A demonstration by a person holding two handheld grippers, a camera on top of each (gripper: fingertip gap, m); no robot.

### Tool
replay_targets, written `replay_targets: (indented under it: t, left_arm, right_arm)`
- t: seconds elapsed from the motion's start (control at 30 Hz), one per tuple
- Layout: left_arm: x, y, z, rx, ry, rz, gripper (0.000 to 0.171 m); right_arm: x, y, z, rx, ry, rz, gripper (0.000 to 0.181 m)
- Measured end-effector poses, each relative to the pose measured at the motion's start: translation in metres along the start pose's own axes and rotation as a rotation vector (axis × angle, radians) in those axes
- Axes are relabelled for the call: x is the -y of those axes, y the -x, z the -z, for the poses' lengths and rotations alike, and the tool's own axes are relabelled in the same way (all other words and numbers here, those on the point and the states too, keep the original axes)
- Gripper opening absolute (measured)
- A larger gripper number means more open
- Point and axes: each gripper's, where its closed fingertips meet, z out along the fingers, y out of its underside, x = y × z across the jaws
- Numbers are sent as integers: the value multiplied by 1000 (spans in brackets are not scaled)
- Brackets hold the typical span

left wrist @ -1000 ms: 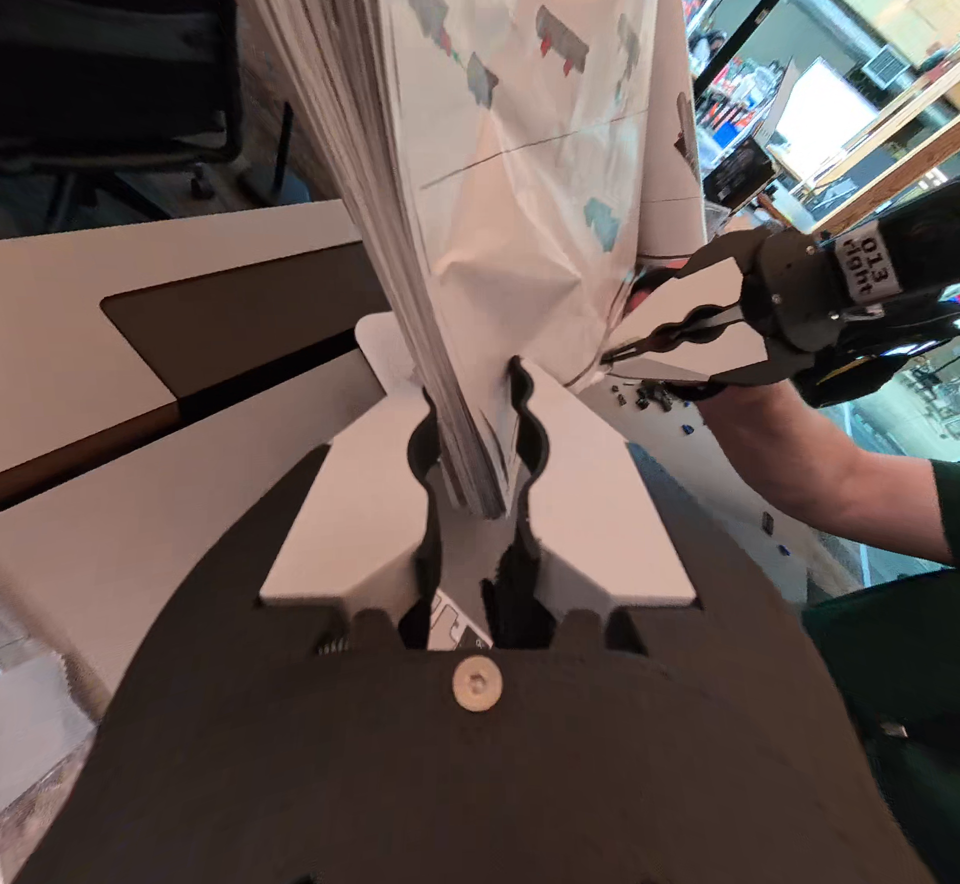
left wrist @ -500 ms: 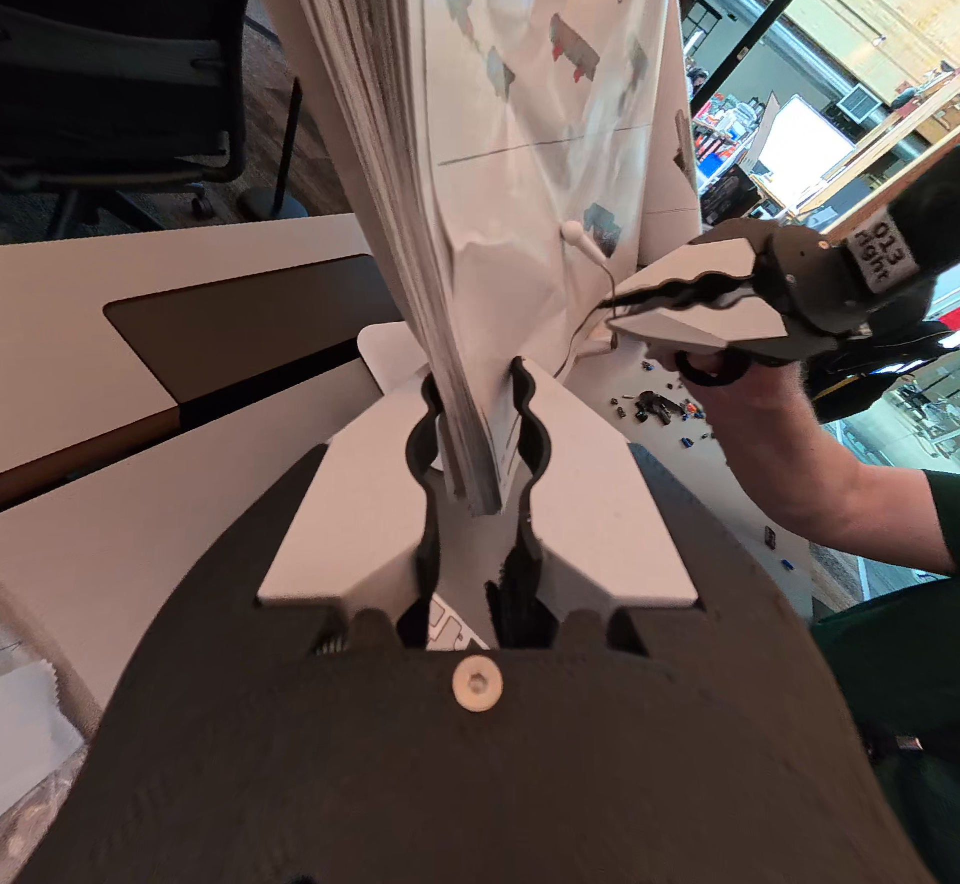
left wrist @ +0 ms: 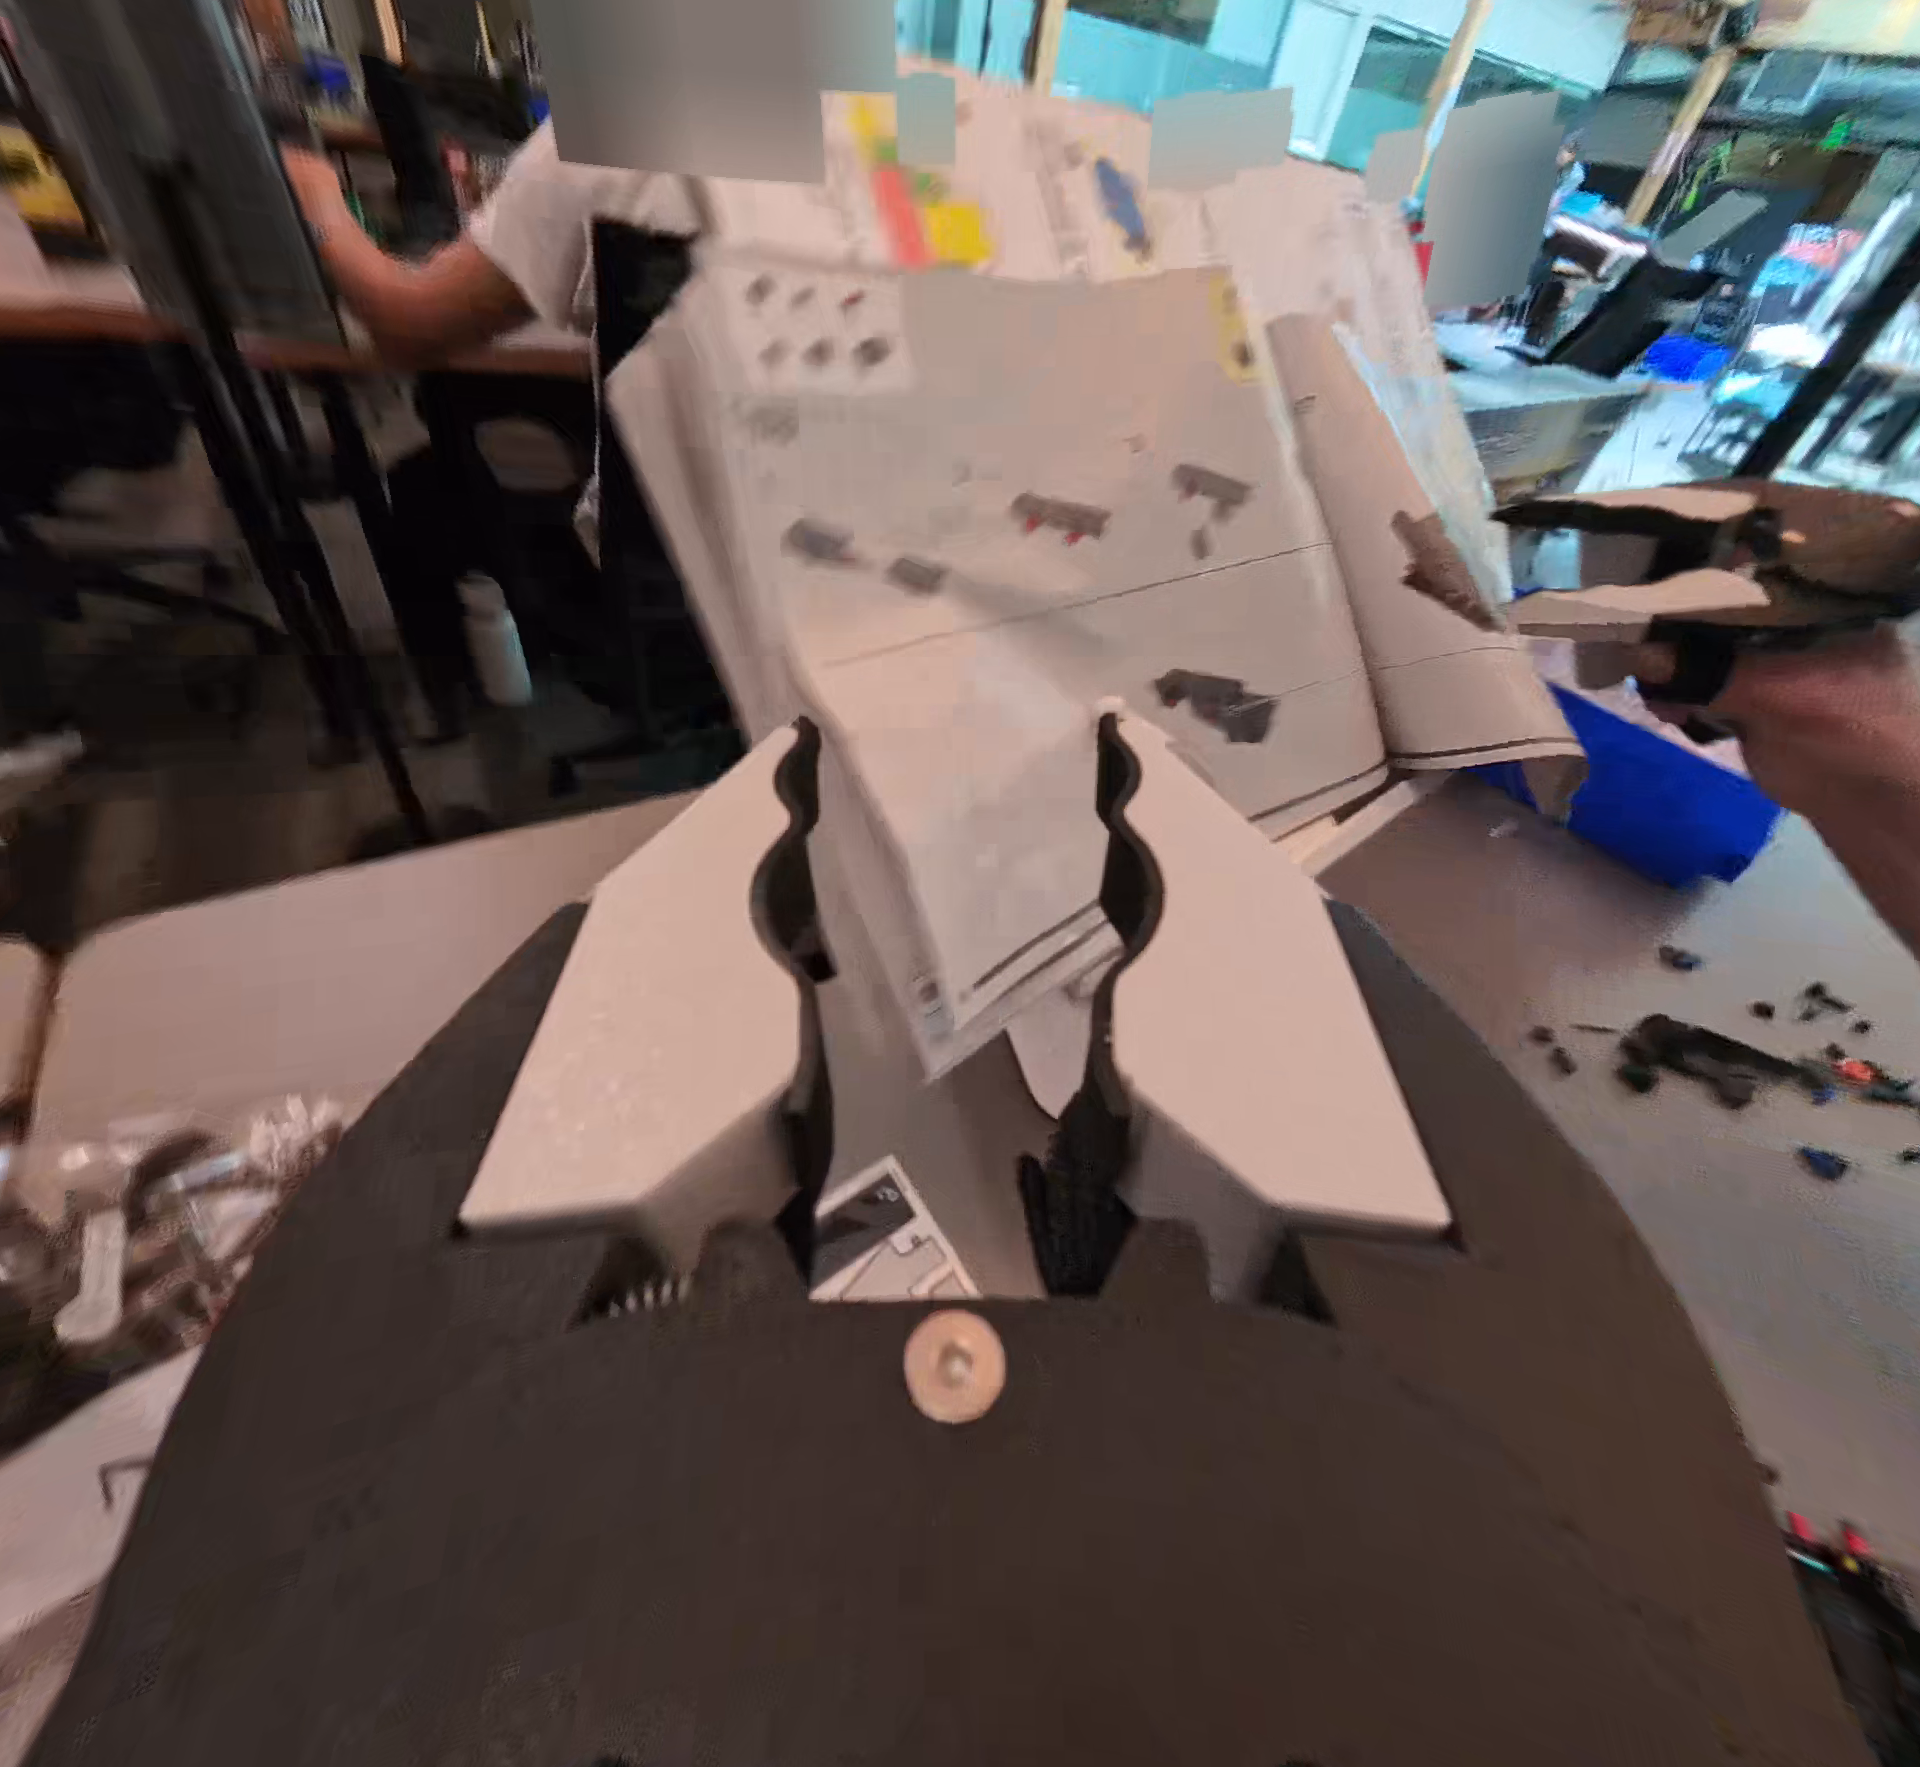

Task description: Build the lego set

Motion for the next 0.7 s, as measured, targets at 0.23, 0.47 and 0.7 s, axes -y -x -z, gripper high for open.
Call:
replay_targets:
  t: [0.23,0.47,0.7]
  left_arm:
    - [-4,-180,-73,-258,116,-378,42]
    - [-56,-214,-160,-273,328,-548,28]
    - [-63,-211,-174,-217,408,-611,19]
  right_arm:
    - [-10,-20,-13,12,21,-31,81]
    - [-12,-23,-13,-5,13,44,51]
    - [-8,-10,-19,78,32,109,6]
